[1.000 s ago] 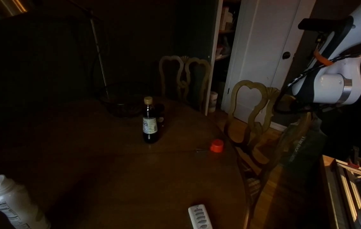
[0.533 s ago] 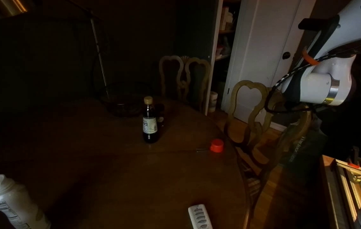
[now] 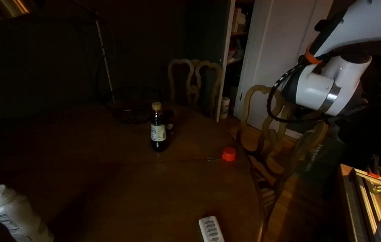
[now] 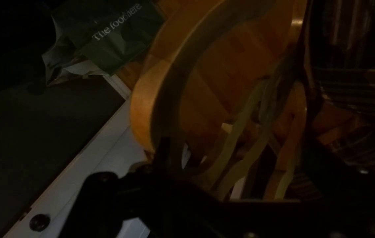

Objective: Push the chair at the front outwards.

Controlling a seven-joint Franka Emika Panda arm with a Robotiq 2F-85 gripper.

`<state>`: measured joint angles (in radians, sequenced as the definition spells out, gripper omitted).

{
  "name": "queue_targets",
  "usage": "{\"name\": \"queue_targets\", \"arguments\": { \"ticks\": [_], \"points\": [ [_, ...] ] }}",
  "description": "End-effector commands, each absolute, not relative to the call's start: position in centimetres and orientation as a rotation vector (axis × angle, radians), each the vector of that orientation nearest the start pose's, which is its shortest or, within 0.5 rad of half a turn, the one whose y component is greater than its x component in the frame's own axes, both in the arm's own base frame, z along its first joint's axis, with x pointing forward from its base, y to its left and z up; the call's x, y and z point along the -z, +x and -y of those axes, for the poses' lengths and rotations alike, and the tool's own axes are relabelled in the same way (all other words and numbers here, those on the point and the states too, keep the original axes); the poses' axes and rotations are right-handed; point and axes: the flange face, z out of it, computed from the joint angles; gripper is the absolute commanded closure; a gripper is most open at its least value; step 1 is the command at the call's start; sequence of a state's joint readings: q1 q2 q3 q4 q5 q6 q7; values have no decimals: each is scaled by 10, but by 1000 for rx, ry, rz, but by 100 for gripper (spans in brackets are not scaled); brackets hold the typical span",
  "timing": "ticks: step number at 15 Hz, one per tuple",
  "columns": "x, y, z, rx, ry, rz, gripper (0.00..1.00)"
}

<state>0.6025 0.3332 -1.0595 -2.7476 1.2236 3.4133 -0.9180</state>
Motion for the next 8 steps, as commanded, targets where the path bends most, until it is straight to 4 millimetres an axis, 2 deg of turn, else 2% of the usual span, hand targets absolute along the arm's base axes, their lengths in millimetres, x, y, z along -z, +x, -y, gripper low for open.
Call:
{"name": "queue_targets", "arguments": {
  "ticks": [1,8],
  "points": [
    [-247,267,245,-384,2452,825,0],
    [-253,272,190,-429,2648,686,0]
  ]
}}
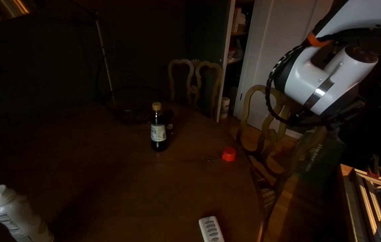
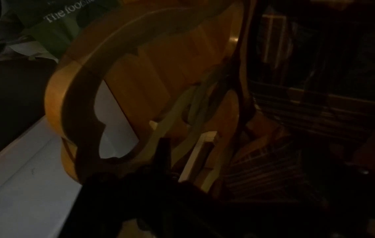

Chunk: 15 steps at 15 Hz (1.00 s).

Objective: Push the chair at the front outwards.

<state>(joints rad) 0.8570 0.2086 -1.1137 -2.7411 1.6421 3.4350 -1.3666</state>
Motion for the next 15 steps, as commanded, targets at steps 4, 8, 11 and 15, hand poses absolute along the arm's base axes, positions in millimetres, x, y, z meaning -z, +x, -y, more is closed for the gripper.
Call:
{"name": "queue_targets", "arguments": {
  "ticks": [4,8,11,15],
  "points": [
    [-257,261,157,453,-3255,-882,0],
    [-279,250,129,335,-3142,-891,0],
    [-317,244,115,259,-3085,-906,0],
    [-393,224,108,225,-3044,-938,0]
  ]
}}
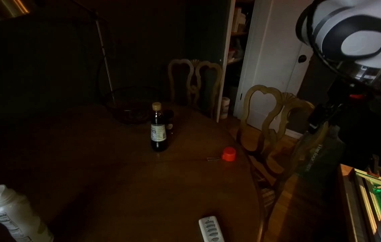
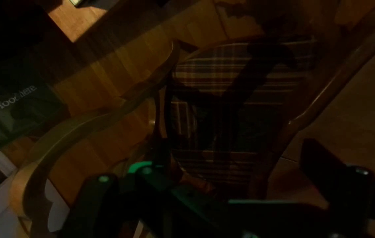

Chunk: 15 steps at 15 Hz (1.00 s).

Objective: Push the chair at the front outwards.

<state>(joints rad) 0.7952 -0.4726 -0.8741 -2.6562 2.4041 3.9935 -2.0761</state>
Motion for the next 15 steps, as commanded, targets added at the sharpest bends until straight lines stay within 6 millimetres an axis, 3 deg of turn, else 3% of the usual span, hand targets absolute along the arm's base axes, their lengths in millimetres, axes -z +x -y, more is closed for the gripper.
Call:
{"name": "queue_targets", "arguments": {
  "ticks": [1,2,3,4,6,15],
  "points": [
    [-415,216,107,211,-3036,-930,0],
    [-436,207,107,222,-3038,-910,0],
    [-443,206,119,198,-3044,-864,0],
    [-420,221,107,199,-3108,-957,0],
    [-436,217,114,273,-3045,-931,0],
    [-436,214,116,284,-3013,-894,0]
  ]
}}
